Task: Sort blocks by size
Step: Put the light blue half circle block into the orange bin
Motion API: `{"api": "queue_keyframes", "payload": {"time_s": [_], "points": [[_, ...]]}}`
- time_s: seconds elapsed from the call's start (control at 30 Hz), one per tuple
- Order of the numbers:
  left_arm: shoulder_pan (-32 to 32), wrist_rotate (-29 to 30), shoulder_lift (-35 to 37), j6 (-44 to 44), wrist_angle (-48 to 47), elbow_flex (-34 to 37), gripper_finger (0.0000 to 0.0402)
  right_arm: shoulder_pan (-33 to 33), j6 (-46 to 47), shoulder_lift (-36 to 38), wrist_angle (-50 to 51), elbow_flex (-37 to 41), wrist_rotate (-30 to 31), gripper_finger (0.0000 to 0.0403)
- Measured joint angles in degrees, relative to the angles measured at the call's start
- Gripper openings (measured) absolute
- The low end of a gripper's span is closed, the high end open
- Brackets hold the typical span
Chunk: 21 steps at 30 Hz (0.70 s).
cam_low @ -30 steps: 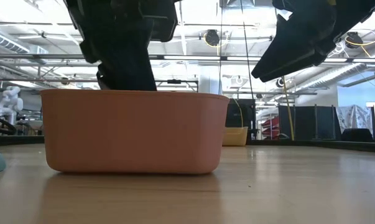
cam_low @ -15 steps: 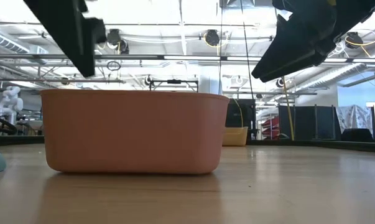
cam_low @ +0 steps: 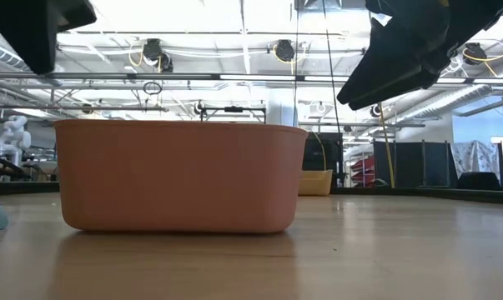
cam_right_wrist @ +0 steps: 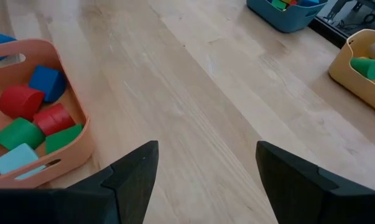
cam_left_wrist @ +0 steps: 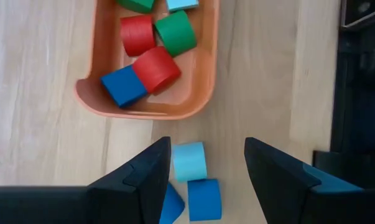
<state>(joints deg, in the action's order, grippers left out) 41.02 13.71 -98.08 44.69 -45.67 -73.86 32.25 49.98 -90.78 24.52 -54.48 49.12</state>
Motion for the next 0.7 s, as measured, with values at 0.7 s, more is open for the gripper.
{"api": "queue_keyframes", "payload": {"time_s": [0.7], "points": [[1.7,1.7,-2.8,3.0,9.4,7.8,0.0208,0.0,0.0,0.0,0.1,0.0,-1.5,0.0256]]}}
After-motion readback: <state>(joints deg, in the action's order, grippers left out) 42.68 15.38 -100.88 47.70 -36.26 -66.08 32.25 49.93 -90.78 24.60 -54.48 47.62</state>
